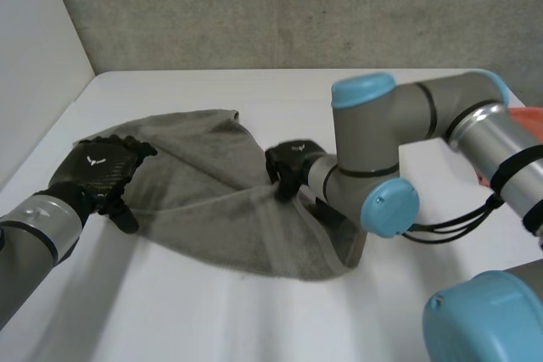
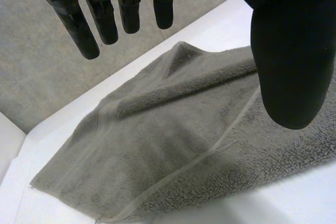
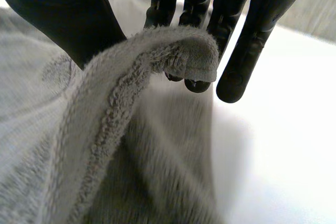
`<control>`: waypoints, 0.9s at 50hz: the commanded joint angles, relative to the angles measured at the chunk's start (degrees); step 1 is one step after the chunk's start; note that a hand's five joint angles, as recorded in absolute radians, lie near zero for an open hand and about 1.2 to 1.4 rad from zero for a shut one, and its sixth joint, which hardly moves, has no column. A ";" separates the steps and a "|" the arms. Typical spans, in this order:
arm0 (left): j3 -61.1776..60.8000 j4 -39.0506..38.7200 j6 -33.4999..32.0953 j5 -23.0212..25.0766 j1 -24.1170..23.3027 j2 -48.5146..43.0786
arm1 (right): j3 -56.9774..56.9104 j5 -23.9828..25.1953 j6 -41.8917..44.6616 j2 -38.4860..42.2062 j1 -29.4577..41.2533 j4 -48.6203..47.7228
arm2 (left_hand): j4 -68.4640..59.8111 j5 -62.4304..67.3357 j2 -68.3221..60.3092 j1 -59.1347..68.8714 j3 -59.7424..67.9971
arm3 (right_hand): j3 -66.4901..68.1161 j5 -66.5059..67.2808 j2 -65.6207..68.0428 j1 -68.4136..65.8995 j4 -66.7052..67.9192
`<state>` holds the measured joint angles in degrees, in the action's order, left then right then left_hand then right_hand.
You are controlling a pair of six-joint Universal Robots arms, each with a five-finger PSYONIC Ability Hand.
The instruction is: Fold the laundry.
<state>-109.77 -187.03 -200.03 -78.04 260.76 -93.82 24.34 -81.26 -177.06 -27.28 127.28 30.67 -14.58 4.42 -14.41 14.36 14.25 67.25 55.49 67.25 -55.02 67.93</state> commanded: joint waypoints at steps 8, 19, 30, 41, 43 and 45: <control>3.59 -2.29 -0.45 1.31 5.01 -2.85 | 18.42 1.19 8.98 -23.48 -0.10 -1.14 | 3.35 -3.19 3.18 -3.13 -3.02 | 12.75 14.51 12.75 -24.98 12.07; 12.28 -1.41 -1.24 6.32 9.41 -15.32 | 43.40 2.77 19.29 -43.09 -1.15 -3.59 | 3.69 -3.53 3.52 -3.47 -3.36 | 12.75 14.51 12.75 -24.98 12.07; 20.64 -2.02 -4.93 5.71 10.47 -26.59 | 59.15 3.47 19.65 -54.27 -3.35 -8.87 | 1.84 -1.68 1.67 -1.62 -1.51 | 12.75 14.51 12.75 -24.98 12.07; 28.46 -4.66 -4.93 5.10 8.97 -33.97 | 64.17 5.94 19.12 -58.67 -4.67 -9.75 | 1.17 -1.01 1.00 -0.95 -0.84 | 12.75 14.51 12.75 -24.98 12.07; 29.43 -4.66 -5.02 4.31 8.27 -35.37 | 64.52 5.94 19.03 -59.11 -4.67 -10.36 | 0.83 -0.67 0.66 -0.61 -0.50 | 12.75 14.51 12.75 -24.98 12.07; 29.78 -4.49 -5.02 3.69 7.66 -35.91 | 64.52 5.94 19.03 -59.11 -4.67 -10.89 | 0.50 -0.34 0.33 -0.28 -0.17 | 12.75 14.51 12.75 -24.98 12.07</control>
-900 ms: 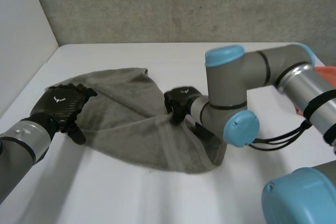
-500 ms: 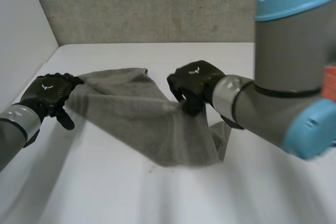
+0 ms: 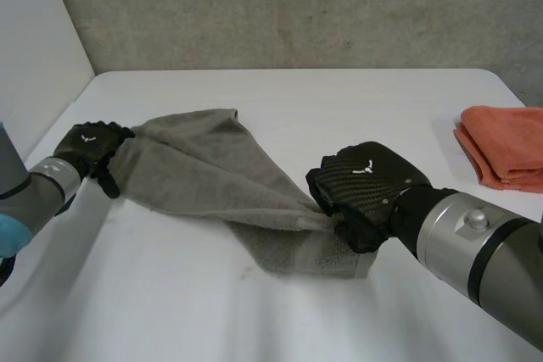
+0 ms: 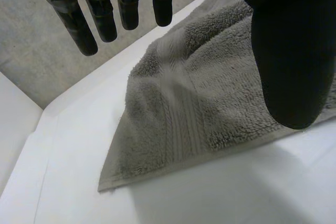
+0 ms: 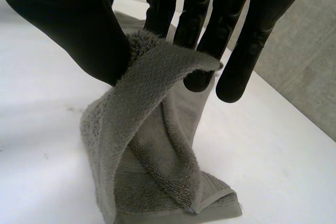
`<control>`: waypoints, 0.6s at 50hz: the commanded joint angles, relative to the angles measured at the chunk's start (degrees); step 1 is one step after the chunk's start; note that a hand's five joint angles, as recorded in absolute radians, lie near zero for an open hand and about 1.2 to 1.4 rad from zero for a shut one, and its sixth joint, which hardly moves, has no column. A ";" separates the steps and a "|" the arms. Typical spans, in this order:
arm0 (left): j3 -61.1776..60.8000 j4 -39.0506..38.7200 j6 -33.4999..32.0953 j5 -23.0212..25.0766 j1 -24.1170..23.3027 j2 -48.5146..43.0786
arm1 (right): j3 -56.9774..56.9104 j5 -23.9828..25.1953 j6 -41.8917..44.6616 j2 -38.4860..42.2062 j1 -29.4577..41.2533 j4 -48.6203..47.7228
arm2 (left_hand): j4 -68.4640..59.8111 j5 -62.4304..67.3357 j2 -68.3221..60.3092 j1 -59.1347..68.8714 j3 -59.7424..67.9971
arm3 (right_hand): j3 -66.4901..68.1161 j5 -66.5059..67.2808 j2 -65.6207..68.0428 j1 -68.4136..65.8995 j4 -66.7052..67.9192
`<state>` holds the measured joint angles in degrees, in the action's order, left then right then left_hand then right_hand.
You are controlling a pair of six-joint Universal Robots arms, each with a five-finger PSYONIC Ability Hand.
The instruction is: Fold the laundry.
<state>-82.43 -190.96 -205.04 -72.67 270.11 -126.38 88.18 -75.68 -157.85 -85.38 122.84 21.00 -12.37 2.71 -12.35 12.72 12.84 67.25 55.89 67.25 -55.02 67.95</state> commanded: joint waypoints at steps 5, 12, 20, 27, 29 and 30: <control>0.87 -0.12 0.17 -1.95 -2.66 -3.09 | 0.67 0.36 -0.80 -1.01 -0.32 -2.90 | -5.74 5.40 -5.77 5.39 5.27 | 12.75 14.11 12.75 -24.98 12.05; -3.18 -0.20 0.08 -1.60 -2.22 2.01 | -0.03 -0.43 -0.36 -1.27 -2.16 -2.90 | -9.45 9.11 -9.47 9.10 8.98 | 12.75 14.11 12.75 -24.98 12.05; -4.85 -0.12 0.08 -1.60 -0.20 4.30 | 3.57 -0.26 6.04 -4.96 -11.38 0.17 | -9.79 9.45 -9.81 9.44 9.32 | 12.75 14.11 12.75 -24.98 12.05; -7.57 -0.12 0.08 -1.42 -0.64 5.80 | 9.20 -0.52 22.83 -6.11 -23.07 7.38 | -9.12 8.78 -9.14 8.76 8.65 | 12.75 14.11 12.75 -24.98 12.05; -8.18 -0.12 0.08 -1.25 -0.99 5.97 | 9.73 0.00 25.91 -6.11 -26.49 8.00 | -8.95 8.61 -8.97 8.60 8.48 | 12.75 14.11 12.75 -24.98 12.05; -8.36 -0.12 0.08 -1.07 -1.25 5.97 | 9.73 0.27 26.36 -6.11 -27.65 8.00 | -8.95 8.61 -8.97 8.59 8.48 | 12.75 14.11 12.75 -24.98 12.05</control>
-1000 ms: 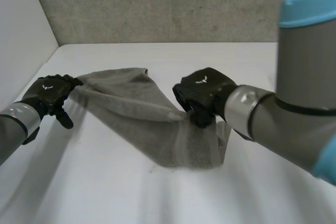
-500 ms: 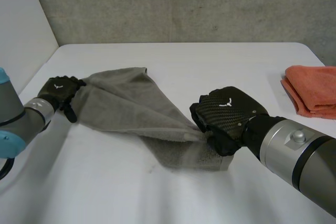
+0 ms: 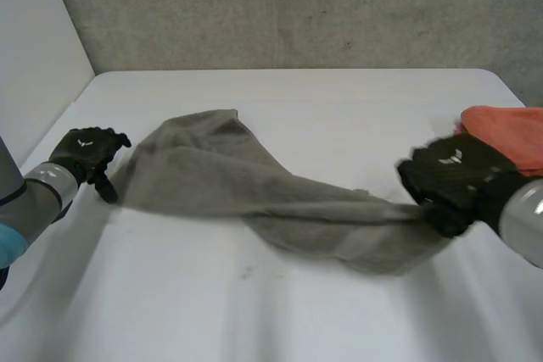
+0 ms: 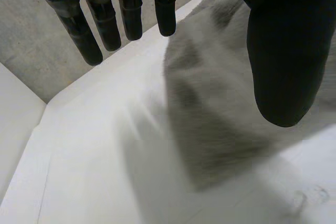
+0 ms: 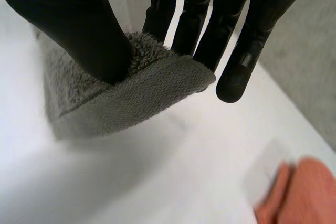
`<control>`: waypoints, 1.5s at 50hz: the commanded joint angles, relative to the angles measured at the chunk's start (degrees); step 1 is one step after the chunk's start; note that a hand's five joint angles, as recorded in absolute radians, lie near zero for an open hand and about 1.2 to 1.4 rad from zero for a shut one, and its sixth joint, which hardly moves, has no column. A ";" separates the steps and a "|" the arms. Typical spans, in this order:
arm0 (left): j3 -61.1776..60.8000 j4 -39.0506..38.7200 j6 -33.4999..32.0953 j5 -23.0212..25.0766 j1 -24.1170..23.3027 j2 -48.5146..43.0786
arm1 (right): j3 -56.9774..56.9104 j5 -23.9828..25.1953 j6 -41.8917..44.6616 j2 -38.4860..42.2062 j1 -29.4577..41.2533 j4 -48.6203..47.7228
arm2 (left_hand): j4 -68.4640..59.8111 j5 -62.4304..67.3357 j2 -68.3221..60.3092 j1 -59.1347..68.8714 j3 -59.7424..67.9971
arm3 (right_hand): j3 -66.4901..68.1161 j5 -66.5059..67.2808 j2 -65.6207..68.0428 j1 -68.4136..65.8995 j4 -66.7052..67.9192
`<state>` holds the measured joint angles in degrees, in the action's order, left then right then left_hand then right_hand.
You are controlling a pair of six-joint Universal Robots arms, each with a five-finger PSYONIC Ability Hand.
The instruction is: Fold the laundry.
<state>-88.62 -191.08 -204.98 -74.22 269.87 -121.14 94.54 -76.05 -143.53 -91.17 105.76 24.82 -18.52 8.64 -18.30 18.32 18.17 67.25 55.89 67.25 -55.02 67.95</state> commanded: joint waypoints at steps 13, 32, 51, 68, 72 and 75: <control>-5.60 0.27 -0.25 1.00 -6.99 2.31 | 1.62 1.25 3.70 9.08 -13.48 -8.46 | -5.32 5.19 -5.53 5.52 5.66 | 12.75 14.11 12.75 -24.98 12.05; -8.50 0.62 -5.79 1.00 -9.81 1.87 | -0.32 0.99 0.80 16.03 -13.30 -14.18 | -8.01 7.89 -8.23 8.21 8.36 | 12.75 14.11 12.75 -24.98 12.05; -6.22 0.71 -5.96 0.48 -9.72 -0.58 | 0.65 1.08 0.71 15.94 -13.13 -15.32 | -9.02 8.90 -9.24 9.22 9.37 | 12.75 14.11 12.75 -24.98 12.05; -6.13 6.95 -6.84 0.39 -9.89 1.00 | 0.91 1.16 0.71 16.03 -13.21 -15.41 | -8.35 8.23 -8.57 8.55 8.69 | 12.75 14.11 12.75 -24.98 12.05; -5.86 6.95 -6.93 0.30 -9.89 0.30 | 1.17 0.99 0.71 16.03 -13.21 -15.85 | -8.69 8.56 -8.90 8.89 9.03 | 12.75 14.11 12.75 -24.98 12.05; -5.51 6.77 -6.93 0.30 -9.81 -0.06 | 1.53 1.08 0.71 16.03 -13.21 -16.11 | -8.85 8.73 -9.07 9.05 9.20 | 12.75 14.11 12.75 -24.98 12.05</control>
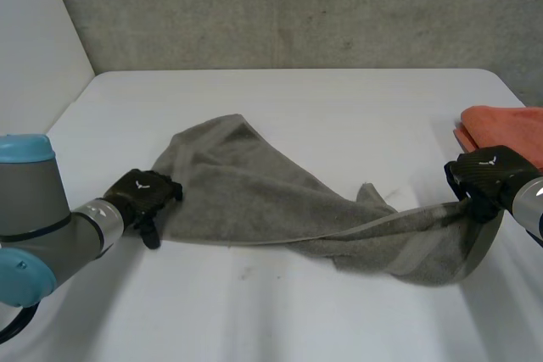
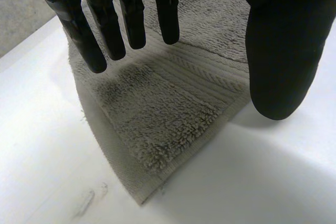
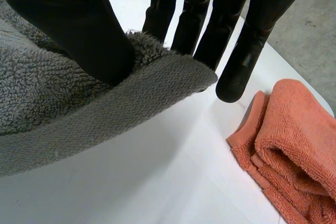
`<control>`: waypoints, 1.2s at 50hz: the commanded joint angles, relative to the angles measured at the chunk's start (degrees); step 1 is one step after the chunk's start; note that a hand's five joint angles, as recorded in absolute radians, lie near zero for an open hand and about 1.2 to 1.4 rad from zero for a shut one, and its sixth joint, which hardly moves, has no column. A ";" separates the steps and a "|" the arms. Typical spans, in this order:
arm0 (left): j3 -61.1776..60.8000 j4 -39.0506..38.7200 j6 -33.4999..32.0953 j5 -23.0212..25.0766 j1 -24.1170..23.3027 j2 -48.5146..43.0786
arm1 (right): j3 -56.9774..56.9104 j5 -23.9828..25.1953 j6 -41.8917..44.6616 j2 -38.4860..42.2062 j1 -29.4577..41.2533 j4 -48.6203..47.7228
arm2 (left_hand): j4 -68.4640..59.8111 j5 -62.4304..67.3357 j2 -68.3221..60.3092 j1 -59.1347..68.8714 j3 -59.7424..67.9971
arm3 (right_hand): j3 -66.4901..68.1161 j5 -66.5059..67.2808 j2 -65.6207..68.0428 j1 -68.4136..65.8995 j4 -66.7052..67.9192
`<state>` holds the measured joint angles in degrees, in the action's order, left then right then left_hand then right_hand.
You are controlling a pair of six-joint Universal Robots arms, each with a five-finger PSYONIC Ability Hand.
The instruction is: Fold the laundry.
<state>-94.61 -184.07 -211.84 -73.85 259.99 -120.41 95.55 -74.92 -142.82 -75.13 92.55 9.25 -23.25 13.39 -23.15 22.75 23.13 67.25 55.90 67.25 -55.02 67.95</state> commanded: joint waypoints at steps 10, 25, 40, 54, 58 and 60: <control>4.08 -0.50 -0.06 -0.24 0.25 -3.69 | 0.69 -0.05 0.00 0.07 0.00 -0.72 | -7.32 7.18 -7.41 7.81 7.43 | 12.75 14.10 12.75 -24.98 12.05; 8.56 -0.50 -0.06 -1.83 0.08 -5.01 | 0.87 0.04 0.00 0.07 0.00 -0.72 | -9.50 9.36 -9.59 9.99 9.62 | 12.75 14.10 12.75 -24.98 12.05; 11.99 -0.06 -0.06 -1.91 -0.19 -9.23 | 1.13 0.04 0.09 0.42 0.00 -0.81 | -37.26 37.12 -37.36 37.76 37.38 | 12.75 14.10 12.75 -24.98 12.05; 8.92 4.94 0.73 -1.30 0.25 -3.17 | 1.13 0.04 0.09 0.42 -0.17 -0.81 | -2.11 1.97 -2.20 2.61 2.23 | 12.75 14.10 12.75 -24.98 12.05; 7.07 5.21 0.73 -1.12 0.25 -1.67 | 1.13 0.04 0.09 0.42 -0.17 -0.90 | -2.11 1.97 -2.20 2.60 2.22 | 12.75 14.10 12.75 -24.98 12.05; 6.20 5.21 0.64 -0.95 0.16 -1.59 | 1.13 0.04 0.09 0.42 -0.17 -0.81 | -2.11 1.97 -2.20 2.60 2.22 | 12.75 14.10 12.75 -24.98 12.05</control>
<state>-85.66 -179.78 -211.18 -75.25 260.18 -124.09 96.68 -74.88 -142.74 -74.70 92.38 8.42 -25.20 18.97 -25.46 30.16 25.76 67.25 55.90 67.25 -55.02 67.95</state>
